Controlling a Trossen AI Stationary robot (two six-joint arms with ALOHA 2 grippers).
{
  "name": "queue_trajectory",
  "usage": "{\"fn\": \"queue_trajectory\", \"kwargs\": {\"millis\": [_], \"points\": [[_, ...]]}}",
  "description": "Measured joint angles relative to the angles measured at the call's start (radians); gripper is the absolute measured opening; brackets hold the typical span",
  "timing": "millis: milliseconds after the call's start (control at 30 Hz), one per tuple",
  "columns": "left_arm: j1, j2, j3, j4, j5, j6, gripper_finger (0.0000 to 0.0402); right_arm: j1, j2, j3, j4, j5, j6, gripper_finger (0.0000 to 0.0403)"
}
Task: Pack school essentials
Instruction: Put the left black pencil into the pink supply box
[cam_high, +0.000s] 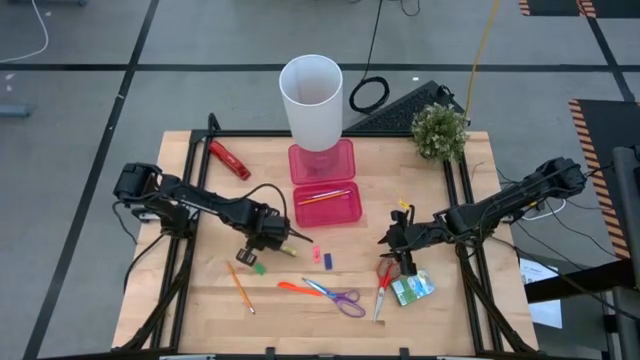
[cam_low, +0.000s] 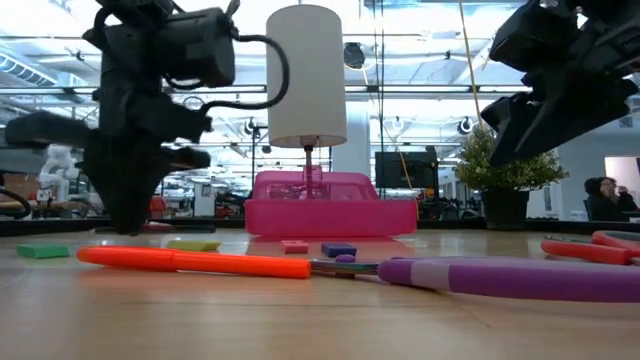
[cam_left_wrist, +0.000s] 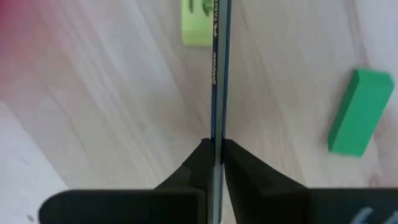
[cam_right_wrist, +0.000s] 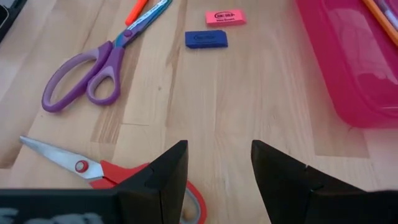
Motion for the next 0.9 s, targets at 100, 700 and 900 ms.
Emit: {"fn": "queue_trajectory", "kwargs": {"millis": [100, 700, 900], "points": [[-0.007, -0.02, 0.017, -0.024, -0.001, -0.039, 0.0034, -0.001, 0.0, 0.0, 0.025, 0.033, 0.0, 0.0169], [0.008, -0.068, 0.216, -0.062, -0.19, -0.303, 0.0035, -0.043, 0.146, 0.0, 0.635, 0.309, -0.224, 0.0169], [0.035, -0.068, 0.249, 0.048, -0.195, -0.302, 0.0035, -0.094, 0.235, 0.054, 0.665, 0.304, -0.287, 0.0183]]}}
